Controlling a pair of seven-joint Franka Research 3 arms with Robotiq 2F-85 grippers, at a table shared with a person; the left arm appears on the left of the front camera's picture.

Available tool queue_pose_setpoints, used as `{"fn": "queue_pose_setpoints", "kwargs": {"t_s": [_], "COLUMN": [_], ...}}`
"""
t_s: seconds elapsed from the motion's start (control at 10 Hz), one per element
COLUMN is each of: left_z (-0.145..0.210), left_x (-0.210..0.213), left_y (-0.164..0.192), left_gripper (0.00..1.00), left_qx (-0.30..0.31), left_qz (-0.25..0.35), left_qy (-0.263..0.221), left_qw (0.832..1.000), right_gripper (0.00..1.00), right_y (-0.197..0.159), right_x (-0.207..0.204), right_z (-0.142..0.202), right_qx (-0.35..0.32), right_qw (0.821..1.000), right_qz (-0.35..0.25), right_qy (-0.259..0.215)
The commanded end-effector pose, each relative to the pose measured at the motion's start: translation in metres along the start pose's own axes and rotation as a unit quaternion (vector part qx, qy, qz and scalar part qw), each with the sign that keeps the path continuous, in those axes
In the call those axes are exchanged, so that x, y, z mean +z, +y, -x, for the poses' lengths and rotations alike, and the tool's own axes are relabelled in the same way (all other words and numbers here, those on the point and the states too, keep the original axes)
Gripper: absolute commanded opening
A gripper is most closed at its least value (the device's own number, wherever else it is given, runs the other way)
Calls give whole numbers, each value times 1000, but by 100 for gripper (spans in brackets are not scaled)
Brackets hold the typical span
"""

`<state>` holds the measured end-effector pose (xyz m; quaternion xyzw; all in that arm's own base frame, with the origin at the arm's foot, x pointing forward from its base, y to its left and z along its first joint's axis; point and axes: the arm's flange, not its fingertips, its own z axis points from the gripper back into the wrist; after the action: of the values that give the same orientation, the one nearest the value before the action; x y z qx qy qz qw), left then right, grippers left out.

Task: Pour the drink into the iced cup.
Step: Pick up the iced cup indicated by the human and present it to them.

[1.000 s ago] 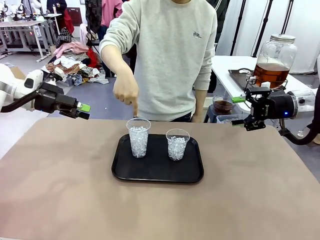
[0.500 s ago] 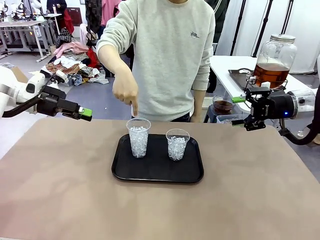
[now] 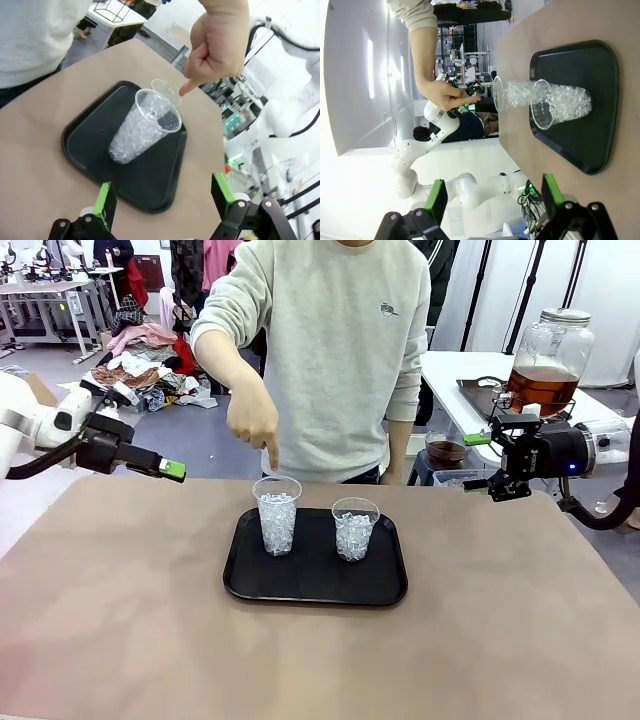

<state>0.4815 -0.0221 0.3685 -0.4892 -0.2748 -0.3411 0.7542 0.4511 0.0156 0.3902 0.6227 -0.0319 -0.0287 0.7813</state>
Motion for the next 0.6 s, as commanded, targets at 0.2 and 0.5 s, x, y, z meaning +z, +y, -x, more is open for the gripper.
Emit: {"fn": "queue_pose_setpoints", "kwargs": {"t_s": [0.2, 0.5], "left_z": [18, 27], "left_x": [-30, -52], "left_y": [1, 8], "left_gripper": [100, 100], "left_qx": [-174, -245], "left_qz": [-28, -23], "left_qy": [-14, -33], "left_qw": [984, 969], "right_gripper": [100, 100], "right_y": [0, 0], "right_x": [0, 0], "right_z": [1, 1], "right_qx": [0, 0], "right_qw": [1000, 1000], "right_qz": [-2, -2], "right_qy": [-1, -1]}}
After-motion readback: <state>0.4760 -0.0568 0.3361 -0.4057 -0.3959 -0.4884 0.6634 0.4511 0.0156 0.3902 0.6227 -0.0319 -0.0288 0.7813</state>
